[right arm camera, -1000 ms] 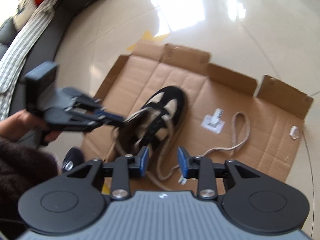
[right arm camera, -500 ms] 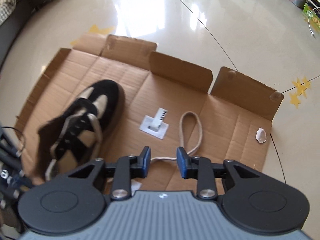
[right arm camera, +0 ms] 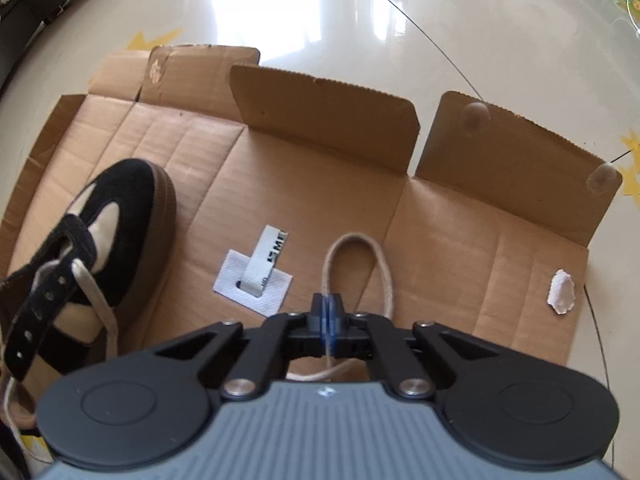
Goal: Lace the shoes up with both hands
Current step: 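Grasp the cream lace loop with the right gripper and lift it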
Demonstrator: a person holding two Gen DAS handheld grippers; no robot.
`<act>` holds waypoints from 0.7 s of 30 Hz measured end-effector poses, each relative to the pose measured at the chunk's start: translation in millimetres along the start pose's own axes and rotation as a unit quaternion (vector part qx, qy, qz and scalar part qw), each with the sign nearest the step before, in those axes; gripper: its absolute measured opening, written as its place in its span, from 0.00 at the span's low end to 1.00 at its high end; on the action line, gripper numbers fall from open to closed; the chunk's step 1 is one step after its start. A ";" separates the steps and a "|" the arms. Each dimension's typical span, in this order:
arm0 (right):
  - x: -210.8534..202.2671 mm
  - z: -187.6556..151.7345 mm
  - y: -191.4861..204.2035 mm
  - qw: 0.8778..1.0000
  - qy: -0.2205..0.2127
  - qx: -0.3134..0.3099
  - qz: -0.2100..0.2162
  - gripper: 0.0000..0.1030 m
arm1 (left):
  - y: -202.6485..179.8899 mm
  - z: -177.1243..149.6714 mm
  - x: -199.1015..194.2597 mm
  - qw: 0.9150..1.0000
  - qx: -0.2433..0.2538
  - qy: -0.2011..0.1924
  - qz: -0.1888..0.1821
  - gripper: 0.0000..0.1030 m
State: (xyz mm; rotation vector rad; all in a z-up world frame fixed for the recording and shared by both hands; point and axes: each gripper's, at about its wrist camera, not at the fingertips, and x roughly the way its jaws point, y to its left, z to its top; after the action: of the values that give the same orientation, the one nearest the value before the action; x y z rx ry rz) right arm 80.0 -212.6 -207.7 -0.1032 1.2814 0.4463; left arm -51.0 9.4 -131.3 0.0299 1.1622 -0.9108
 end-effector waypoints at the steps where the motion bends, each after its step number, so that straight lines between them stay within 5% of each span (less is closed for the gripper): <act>1: -6.7 2.5 -0.3 1.000 -0.008 0.007 0.010 0.01 | 1.4 2.1 -2.6 1.000 0.000 -0.003 0.006 0.48; 12: -86.0 43.9 37.2 0.987 -0.086 0.032 0.130 0.01 | 38.8 38.1 -21.4 0.994 -0.031 -0.062 0.084 0.49; 21: -95.4 54.6 68.2 0.971 -0.094 0.061 0.213 0.01 | 54.4 60.1 -20.1 0.989 -0.089 -0.116 0.021 0.49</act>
State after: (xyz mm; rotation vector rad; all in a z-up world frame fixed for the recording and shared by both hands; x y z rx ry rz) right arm 83.2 -158.4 -90.3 0.3183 1.1373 0.7261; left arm 27.7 29.5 -111.9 -0.1918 1.0162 -0.7496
